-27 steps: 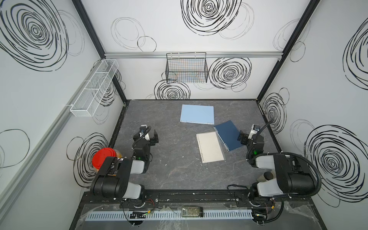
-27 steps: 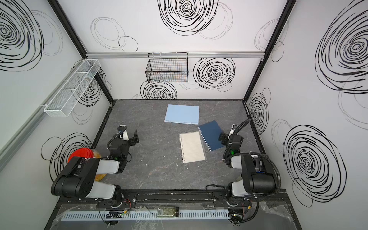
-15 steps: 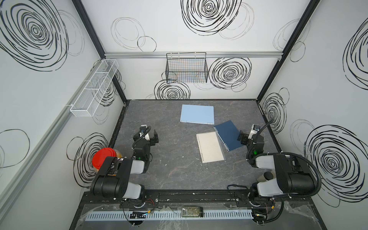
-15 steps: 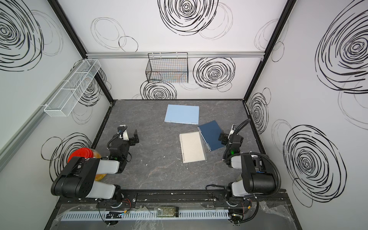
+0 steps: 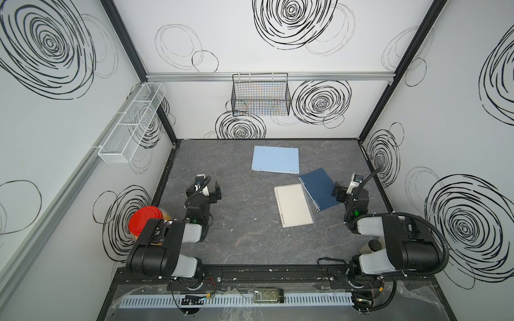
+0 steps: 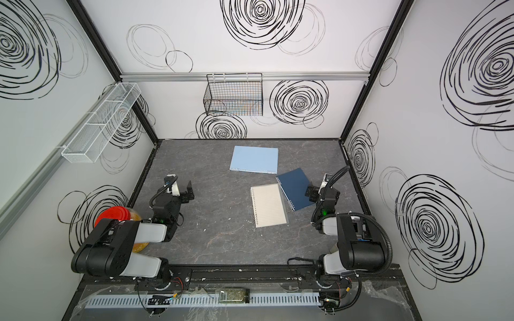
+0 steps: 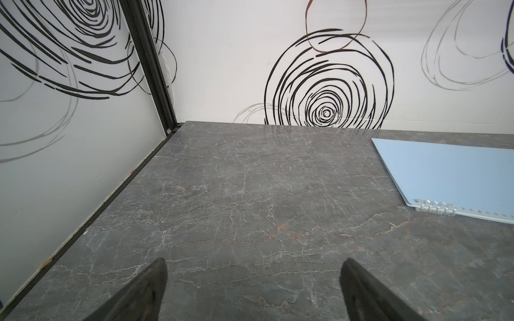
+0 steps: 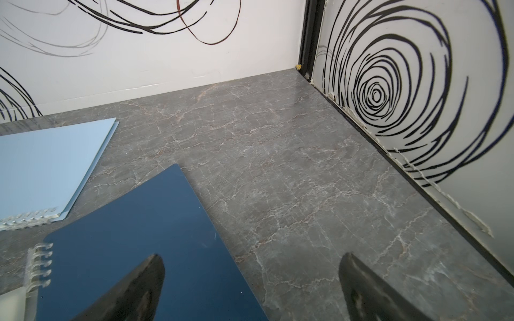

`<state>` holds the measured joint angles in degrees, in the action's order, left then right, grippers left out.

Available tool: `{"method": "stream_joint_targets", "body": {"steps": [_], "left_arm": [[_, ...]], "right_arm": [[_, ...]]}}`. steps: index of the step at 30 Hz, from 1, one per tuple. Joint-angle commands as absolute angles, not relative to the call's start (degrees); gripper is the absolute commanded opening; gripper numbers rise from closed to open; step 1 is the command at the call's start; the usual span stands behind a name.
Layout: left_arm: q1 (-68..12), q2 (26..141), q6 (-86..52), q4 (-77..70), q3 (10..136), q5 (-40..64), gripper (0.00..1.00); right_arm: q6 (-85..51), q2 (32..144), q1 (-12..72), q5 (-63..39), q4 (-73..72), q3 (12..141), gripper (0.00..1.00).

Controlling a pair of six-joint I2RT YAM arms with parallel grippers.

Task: Tear off pages from different notebooks
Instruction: Move the notebook to the center of the board.

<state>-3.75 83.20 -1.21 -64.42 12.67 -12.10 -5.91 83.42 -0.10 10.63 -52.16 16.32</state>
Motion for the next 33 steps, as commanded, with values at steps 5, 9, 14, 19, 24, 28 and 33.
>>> {"method": "stream_joint_targets", "body": {"steps": [5,9,14,19,24,28,33], "left_arm": [[-3.87,83.68,-0.54,-67.67,13.91,-12.5,0.99],[-4.44,83.1,-0.64,-67.59,14.02,-14.92,0.99],[-8.03,74.36,0.3,-45.69,23.19,-23.81,0.99],[-15.24,65.94,0.68,-34.99,31.06,-28.29,0.99],[-24.26,62.74,-1.72,-24.73,38.49,-30.83,0.99],[-31.95,60.59,-2.7,-23.97,39.52,-31.77,0.99],[-34.29,61.62,-12.28,-16.1,43.42,-29.23,0.99]], "right_arm": [[-5.19,83.96,0.25,11.41,-54.18,17.67,1.0],[-7.02,82.33,-0.07,14.36,-53.57,17.2,1.0],[-4.72,80.86,1.66,14.17,-55.56,15.6,1.0],[-4.44,81.14,1.82,13.91,-54.77,16.35,0.98],[-6.38,71.04,1.19,12.71,-37.82,21.09,0.92],[-6.41,61.92,2.52,1.55,-30.54,24.11,0.96],[-9.51,56.71,8.31,1.59,-6.03,36.5,1.0]]}}
